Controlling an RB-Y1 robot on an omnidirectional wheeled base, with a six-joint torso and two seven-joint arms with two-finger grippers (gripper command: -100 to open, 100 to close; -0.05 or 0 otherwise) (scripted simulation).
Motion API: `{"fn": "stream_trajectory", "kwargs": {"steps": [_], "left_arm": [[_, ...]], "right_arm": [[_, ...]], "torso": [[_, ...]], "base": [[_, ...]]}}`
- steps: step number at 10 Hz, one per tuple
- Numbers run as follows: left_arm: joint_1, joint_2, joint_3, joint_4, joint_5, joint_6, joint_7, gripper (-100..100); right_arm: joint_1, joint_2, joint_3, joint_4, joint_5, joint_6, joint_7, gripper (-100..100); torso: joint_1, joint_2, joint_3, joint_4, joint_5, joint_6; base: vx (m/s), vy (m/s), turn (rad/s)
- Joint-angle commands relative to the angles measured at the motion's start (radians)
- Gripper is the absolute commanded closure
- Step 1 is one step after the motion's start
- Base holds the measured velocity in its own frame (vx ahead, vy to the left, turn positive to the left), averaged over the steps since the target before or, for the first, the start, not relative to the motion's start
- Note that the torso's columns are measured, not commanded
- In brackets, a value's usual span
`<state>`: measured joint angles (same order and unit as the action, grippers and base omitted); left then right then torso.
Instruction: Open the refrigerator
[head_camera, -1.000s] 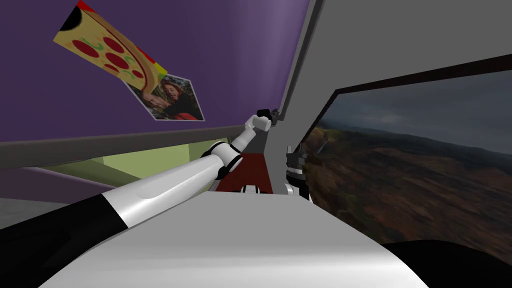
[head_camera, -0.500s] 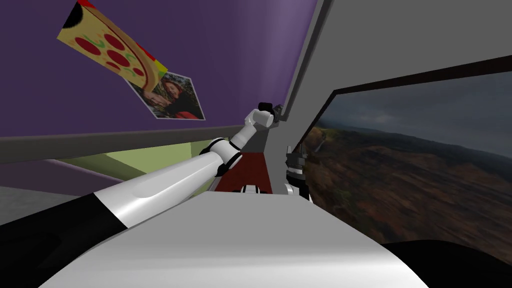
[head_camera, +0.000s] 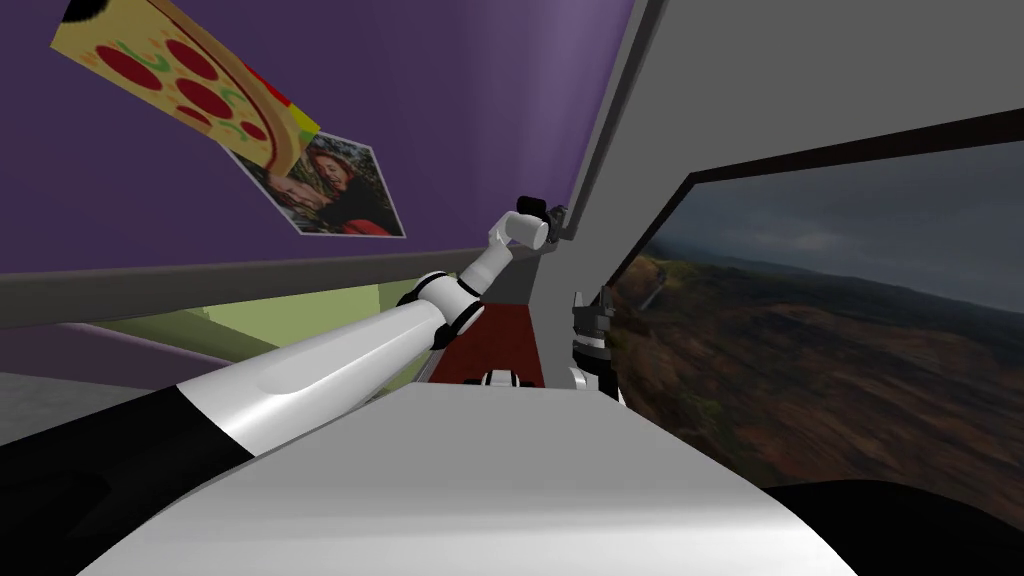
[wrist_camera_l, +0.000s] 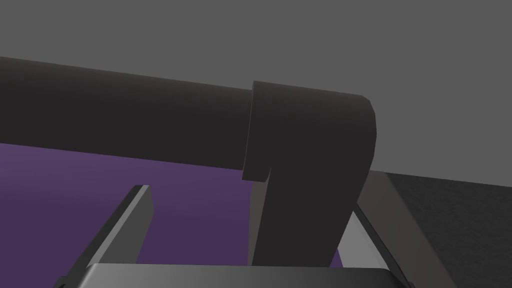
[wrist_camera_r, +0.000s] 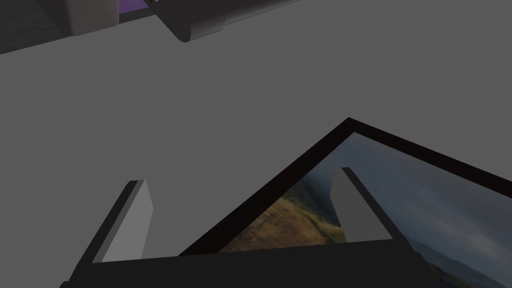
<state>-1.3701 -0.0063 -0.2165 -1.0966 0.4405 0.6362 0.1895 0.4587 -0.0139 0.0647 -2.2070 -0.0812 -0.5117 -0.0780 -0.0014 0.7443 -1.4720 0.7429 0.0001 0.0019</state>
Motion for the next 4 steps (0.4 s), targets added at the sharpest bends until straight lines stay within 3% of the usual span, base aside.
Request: {"fn": "stream_trajectory", "kwargs": {"steps": [1, 4], "left_arm": [[0.002, 0.0, -0.001, 0.002, 0.0, 0.002, 0.0, 0], [0.005, -0.001, -0.002, 0.004, 0.0, 0.005, 0.0, 0]], "right_arm": [[0.0, 0.0, 0.0, 0.0, 0.0, 0.0, 0.0, 0], [0.0, 0.0, 0.0, 0.0, 0.0, 0.0, 0.0, 0]], "torso": [[0.001, -0.002, -0.002, -0.001, 0.001, -0.001], [0.003, -0.005, -0.004, -0.004, 0.001, -0.002]], "base": [[0.0, 0.0, 0.0], [0.0, 0.0, 0.0]]}}
